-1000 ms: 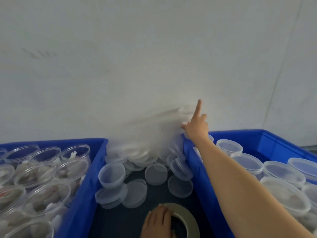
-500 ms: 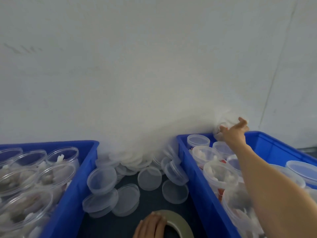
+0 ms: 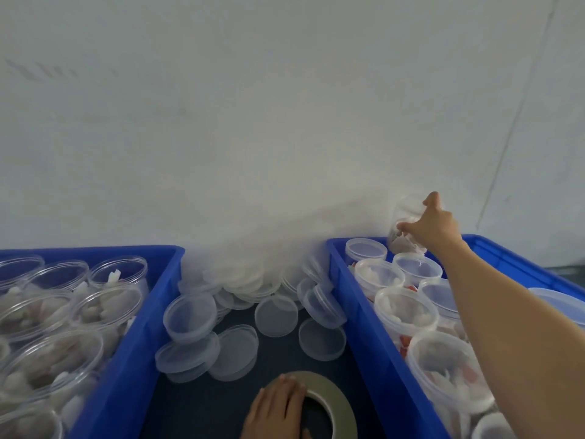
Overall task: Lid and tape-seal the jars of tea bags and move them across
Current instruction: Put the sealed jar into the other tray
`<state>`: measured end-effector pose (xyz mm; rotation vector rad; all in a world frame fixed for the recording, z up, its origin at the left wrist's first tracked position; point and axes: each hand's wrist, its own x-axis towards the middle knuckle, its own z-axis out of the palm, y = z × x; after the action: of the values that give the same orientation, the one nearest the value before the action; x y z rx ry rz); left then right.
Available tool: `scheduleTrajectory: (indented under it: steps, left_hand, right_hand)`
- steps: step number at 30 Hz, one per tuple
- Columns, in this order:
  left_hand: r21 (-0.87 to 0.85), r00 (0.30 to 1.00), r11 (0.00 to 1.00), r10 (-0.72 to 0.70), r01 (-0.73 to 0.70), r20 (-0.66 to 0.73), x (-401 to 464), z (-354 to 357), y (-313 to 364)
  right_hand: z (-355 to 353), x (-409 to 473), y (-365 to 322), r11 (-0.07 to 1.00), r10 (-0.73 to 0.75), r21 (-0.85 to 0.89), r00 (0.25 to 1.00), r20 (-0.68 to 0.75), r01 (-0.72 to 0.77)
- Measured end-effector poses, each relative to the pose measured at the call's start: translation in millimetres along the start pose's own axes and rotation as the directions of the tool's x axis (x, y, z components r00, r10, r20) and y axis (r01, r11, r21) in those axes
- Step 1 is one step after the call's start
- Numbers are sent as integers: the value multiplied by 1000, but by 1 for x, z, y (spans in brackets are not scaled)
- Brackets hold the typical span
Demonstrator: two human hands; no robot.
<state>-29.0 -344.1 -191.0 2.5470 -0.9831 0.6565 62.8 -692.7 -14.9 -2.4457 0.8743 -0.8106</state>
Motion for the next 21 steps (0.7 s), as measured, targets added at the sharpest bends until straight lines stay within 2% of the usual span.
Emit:
scheduleTrajectory:
  steps: [3,6,8,12,16,21]
  left_hand:
    - [-27,999,1000,-11,12,42,0,-3,1]
    - [-79,997,995,-58,62,50,-1,-1,2]
    - [-87,996,994,-60,65,60,0,-3,3]
    - [-87,994,994,-61,69,90,-1,-3,2]
    - [-79,993,995,-52,61,106,-3,-4,1]
    - [-97,993,993,-52,63,106,-4,-7,4]
  right_hand:
    - [-8,1,-13,995,-17,-97,1000,5,17]
    - [-9,-4,-23,960,1,-278,995,99,26]
    - [0,-11,-12,948,49,-319,987,156,4]
    - [23,-22,18,997,69,-55,979,193,-60]
    - [30,-23,18,996,49,-90,970,238,-29]
    - [31,-25,25,994,86,-97,920,383,-52]
